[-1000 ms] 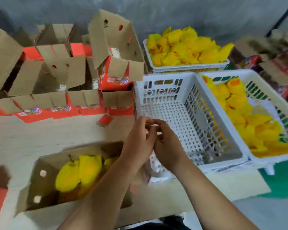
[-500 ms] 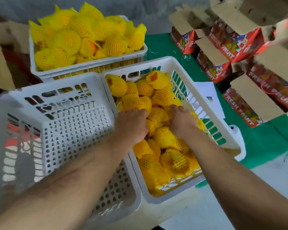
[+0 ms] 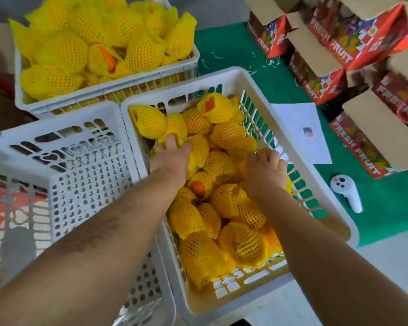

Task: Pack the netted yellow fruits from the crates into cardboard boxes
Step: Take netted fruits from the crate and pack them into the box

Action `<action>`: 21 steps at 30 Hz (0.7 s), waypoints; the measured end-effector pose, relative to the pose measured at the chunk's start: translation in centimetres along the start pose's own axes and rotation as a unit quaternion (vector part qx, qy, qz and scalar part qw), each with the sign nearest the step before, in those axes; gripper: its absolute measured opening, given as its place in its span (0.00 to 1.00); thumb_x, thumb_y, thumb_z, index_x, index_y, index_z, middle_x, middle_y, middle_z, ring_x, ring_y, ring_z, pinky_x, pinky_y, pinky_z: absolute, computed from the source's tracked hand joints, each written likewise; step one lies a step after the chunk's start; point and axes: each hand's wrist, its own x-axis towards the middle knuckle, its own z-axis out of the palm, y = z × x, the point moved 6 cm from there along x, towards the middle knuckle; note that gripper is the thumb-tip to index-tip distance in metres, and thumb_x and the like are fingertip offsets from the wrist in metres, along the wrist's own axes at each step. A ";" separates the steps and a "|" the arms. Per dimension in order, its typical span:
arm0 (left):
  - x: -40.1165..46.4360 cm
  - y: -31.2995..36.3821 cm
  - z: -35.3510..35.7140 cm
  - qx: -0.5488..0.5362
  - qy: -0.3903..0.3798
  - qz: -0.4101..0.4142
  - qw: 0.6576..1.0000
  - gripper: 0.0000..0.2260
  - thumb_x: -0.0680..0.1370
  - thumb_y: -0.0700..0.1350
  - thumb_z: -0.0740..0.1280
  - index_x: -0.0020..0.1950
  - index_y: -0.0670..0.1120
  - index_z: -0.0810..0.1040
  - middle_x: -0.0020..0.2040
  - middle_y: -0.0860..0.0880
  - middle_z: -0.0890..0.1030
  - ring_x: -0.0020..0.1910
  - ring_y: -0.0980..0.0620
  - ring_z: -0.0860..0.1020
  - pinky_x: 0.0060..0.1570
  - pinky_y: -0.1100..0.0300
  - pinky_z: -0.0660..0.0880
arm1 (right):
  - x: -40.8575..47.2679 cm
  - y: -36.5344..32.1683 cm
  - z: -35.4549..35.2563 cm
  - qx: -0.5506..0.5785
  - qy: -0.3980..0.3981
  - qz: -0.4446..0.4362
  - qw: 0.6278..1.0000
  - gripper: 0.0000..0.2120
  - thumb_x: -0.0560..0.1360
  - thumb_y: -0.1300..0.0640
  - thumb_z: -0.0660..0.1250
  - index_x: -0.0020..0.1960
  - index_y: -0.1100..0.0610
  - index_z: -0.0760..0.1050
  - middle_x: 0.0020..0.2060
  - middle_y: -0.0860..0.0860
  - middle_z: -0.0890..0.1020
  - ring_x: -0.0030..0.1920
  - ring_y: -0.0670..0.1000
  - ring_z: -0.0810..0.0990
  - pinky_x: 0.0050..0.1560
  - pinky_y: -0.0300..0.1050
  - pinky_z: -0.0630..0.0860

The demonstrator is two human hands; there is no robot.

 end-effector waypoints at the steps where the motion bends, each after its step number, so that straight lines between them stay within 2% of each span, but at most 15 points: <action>1: -0.3 0.2 -0.4 -0.036 0.022 0.010 0.999 0.34 0.76 0.48 0.76 0.77 0.56 0.61 0.74 0.42 0.56 0.70 0.35 0.66 0.60 0.41 0.76 | -0.1 0.3 -0.5 0.036 0.017 0.008 0.999 0.26 0.76 0.48 0.69 0.71 0.53 0.69 0.70 0.57 0.71 0.68 0.61 0.66 0.66 0.57 0.66; 3: -1.0 0.6 -1.3 -0.142 0.080 0.049 0.985 0.32 0.77 0.51 0.75 0.77 0.56 0.64 0.77 0.44 0.54 0.71 0.37 0.68 0.62 0.44 0.76 | -0.5 0.8 -1.5 0.115 0.071 0.018 0.991 0.24 0.76 0.41 0.68 0.67 0.53 0.71 0.66 0.54 0.75 0.62 0.59 0.67 0.62 0.57 0.65; 5: -2.1 1.0 -2.3 -0.248 0.121 0.101 0.956 0.31 0.80 0.54 0.72 0.80 0.56 0.62 0.78 0.47 0.54 0.71 0.42 0.70 0.64 0.53 0.74 | -1.1 0.1 -2.7 0.167 0.098 0.015 0.981 0.24 0.78 0.34 0.63 0.62 0.52 0.73 0.61 0.54 0.78 0.60 0.59 0.71 0.62 0.59 0.65; 7: -3.5 1.3 -2.6 -0.315 0.122 0.139 0.931 0.32 0.81 0.56 0.69 0.82 0.58 0.58 0.79 0.49 0.59 0.74 0.48 0.67 0.65 0.62 0.65 | -1.7 -0.9 -4.0 0.303 0.108 0.022 0.946 0.21 0.80 0.34 0.59 0.52 0.52 0.71 0.45 0.50 0.78 0.48 0.55 0.76 0.54 0.54 0.71; 9: -5.1 0.9 -2.5 -0.371 0.108 0.150 0.910 0.31 0.82 0.56 0.67 0.82 0.60 0.57 0.80 0.52 0.63 0.77 0.52 0.65 0.69 0.62 0.61 | -2.5 -2.3 -5.0 0.510 0.087 0.040 0.855 0.18 0.82 0.37 0.60 0.47 0.52 0.69 0.37 0.45 0.73 0.39 0.50 0.74 0.42 0.46 0.72; 10: -6.1 0.4 -2.6 -0.404 0.103 0.147 0.897 0.29 0.83 0.56 0.65 0.82 0.62 0.57 0.81 0.55 0.63 0.77 0.52 0.65 0.73 0.59 0.63 | -3.1 -3.1 -5.2 0.618 0.054 0.059 0.782 0.18 0.82 0.38 0.61 0.48 0.53 0.70 0.38 0.45 0.75 0.41 0.50 0.76 0.41 0.46 0.74; 11: -7.1 -0.2 -2.7 -0.440 0.100 0.147 0.880 0.27 0.84 0.55 0.64 0.81 0.65 0.58 0.81 0.58 0.62 0.77 0.52 0.67 0.75 0.53 0.66 | -3.8 -4.2 -5.2 0.703 0.011 0.075 0.707 0.19 0.80 0.38 0.64 0.54 0.55 0.73 0.44 0.48 0.79 0.47 0.51 0.80 0.45 0.50 0.78; 12: -8.2 -1.0 -2.9 -0.476 0.100 0.149 0.861 0.24 0.85 0.53 0.63 0.80 0.67 0.60 0.80 0.61 0.62 0.76 0.52 0.68 0.74 0.47 0.69 | -4.7 -5.4 -5.4 0.751 -0.025 0.081 0.655 0.24 0.77 0.37 0.67 0.63 0.55 0.74 0.54 0.51 0.82 0.55 0.53 0.81 0.53 0.55 0.81; 13: -9.3 -1.9 -3.2 -0.510 0.105 0.148 0.841 0.22 0.86 0.50 0.62 0.77 0.69 0.64 0.79 0.64 0.63 0.76 0.52 0.70 0.72 0.44 0.72 | -5.7 -6.5 -5.8 0.771 -0.052 0.078 0.630 0.30 0.74 0.36 0.69 0.69 0.52 0.73 0.62 0.52 0.81 0.61 0.56 0.81 0.58 0.60 0.81; 14: -10.6 -3.0 -3.5 -0.540 0.114 0.140 0.822 0.21 0.86 0.47 0.63 0.73 0.70 0.68 0.77 0.64 0.65 0.73 0.50 0.73 0.68 0.43 0.74 | -6.6 -7.7 -6.2 0.783 -0.071 0.059 0.615 0.31 0.71 0.37 0.70 0.69 0.51 0.73 0.63 0.52 0.80 0.63 0.59 0.80 0.59 0.61 0.81; 16: -13.2 -5.6 -3.8 -0.624 0.135 0.116 0.761 0.20 0.82 0.41 0.65 0.62 0.67 0.77 0.70 0.58 0.74 0.58 0.49 0.81 0.54 0.44 0.78 | -8.2 -10.4 -7.0 0.819 -0.113 -0.005 0.562 0.24 0.71 0.44 0.69 0.62 0.55 0.73 0.57 0.60 0.80 0.61 0.66 0.80 0.56 0.65 0.81; 17: -14.5 -7.1 -3.9 -0.684 0.141 0.102 0.709 0.17 0.78 0.40 0.65 0.56 0.62 0.79 0.64 0.54 0.77 0.51 0.49 0.81 0.50 0.44 0.79 | -9.2 -12.0 -7.5 0.834 -0.137 -0.036 0.534 0.22 0.71 0.48 0.68 0.61 0.57 0.71 0.56 0.64 0.78 0.59 0.67 0.80 0.55 0.67 0.81; 18: -15.9 -8.6 -3.8 -0.744 0.140 0.088 0.648 0.12 0.77 0.41 0.65 0.53 0.58 0.78 0.59 0.50 0.79 0.48 0.48 0.81 0.48 0.44 0.79 | -10.2 -13.4 -7.9 0.837 -0.148 -0.057 0.524 0.21 0.70 0.51 0.68 0.60 0.57 0.71 0.53 0.64 0.78 0.56 0.65 0.80 0.53 0.67 0.80; 20: -18.5 -11.9 -3.1 -0.823 0.157 0.050 0.544 0.03 0.80 0.49 0.65 0.53 0.54 0.77 0.55 0.48 0.82 0.50 0.47 0.83 0.48 0.46 0.82 | -12.4 -16.3 -8.4 0.819 -0.152 -0.090 0.547 0.22 0.67 0.52 0.68 0.61 0.52 0.71 0.51 0.58 0.79 0.53 0.61 0.81 0.50 0.66 0.80; 21: -19.9 -13.9 -2.7 -0.839 0.182 0.020 0.513 0.05 0.83 0.53 0.65 0.56 0.53 0.75 0.54 0.50 0.84 0.50 0.49 0.84 0.47 0.47 0.82 | -13.8 -18.0 -8.6 0.805 -0.158 -0.102 0.562 0.25 0.66 0.51 0.68 0.63 0.49 0.71 0.51 0.56 0.81 0.53 0.59 0.82 0.51 0.67 0.80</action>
